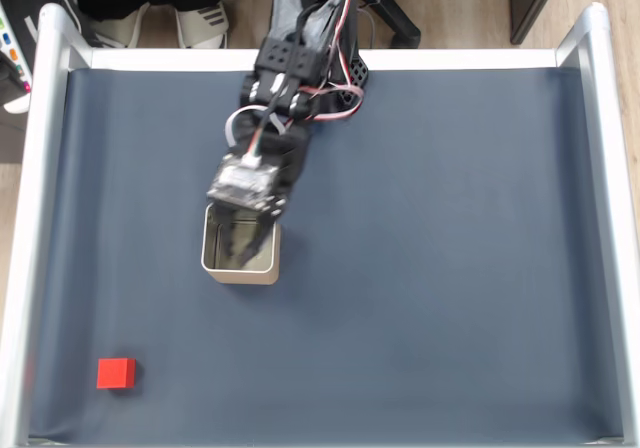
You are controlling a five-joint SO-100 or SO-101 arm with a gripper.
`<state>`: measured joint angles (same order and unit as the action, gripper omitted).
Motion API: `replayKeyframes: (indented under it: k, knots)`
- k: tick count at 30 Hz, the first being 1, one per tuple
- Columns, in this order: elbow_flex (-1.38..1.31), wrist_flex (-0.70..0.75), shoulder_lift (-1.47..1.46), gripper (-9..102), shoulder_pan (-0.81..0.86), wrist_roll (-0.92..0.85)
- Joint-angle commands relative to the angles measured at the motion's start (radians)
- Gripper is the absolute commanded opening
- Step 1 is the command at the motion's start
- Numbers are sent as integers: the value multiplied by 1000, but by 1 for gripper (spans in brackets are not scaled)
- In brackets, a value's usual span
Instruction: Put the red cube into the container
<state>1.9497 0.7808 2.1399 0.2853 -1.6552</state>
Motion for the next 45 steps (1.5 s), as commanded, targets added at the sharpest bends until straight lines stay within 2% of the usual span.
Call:
replayKeyframes:
  k: [1, 14, 24, 30, 45]
  knots:
    - [-141, 2, -83, 1, 61, -17]
    - [-502, -46, -518, 8, 143, 15]
    - [-644, -262, -772, 19, 204, -26]
    - [-752, -324, -914, 23, 255, -17]
    - [-831, -672, -1169, 32, 305, -5]
